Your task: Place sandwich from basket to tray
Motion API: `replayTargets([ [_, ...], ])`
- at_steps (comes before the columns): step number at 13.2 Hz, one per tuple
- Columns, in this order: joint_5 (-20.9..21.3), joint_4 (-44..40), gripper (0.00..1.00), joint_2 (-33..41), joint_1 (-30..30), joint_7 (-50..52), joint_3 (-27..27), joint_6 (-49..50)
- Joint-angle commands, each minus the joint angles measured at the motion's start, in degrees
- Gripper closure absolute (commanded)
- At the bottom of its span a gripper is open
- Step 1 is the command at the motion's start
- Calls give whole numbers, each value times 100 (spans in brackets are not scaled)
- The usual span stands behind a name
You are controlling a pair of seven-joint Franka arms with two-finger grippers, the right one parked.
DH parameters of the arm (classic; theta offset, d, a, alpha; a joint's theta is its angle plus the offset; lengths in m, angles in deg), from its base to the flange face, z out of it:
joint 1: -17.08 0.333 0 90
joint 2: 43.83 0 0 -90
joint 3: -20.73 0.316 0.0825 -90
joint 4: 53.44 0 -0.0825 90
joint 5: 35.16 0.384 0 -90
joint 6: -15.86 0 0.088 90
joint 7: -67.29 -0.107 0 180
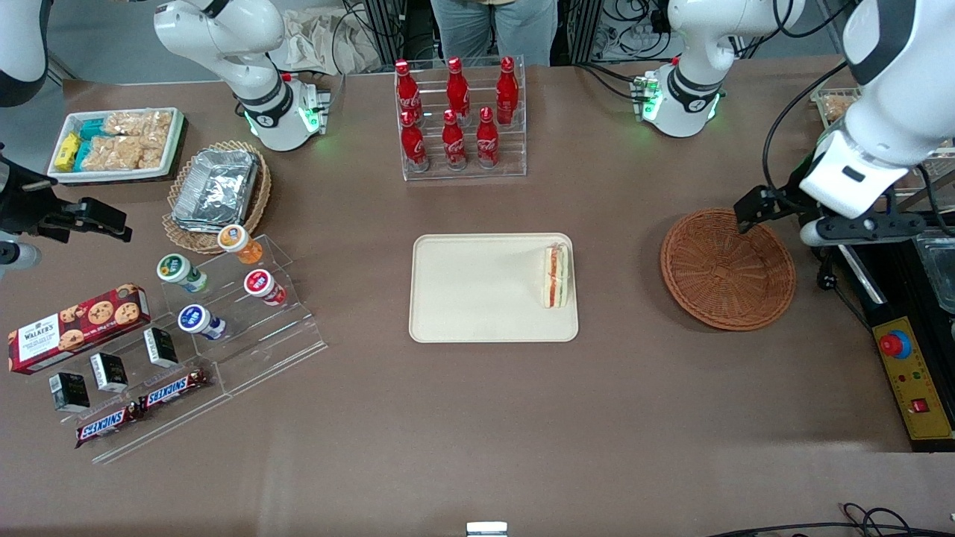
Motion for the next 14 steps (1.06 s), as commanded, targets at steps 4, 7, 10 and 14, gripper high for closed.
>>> replayTargets([
  [4, 7, 279, 0, 391, 285, -96, -65, 12],
  [7, 7, 138, 0, 400, 285, -78, -56, 135],
  [10, 7, 25, 0, 383, 294, -78, -56, 266],
  [14, 7, -336, 0, 295, 417, -105, -65, 636],
])
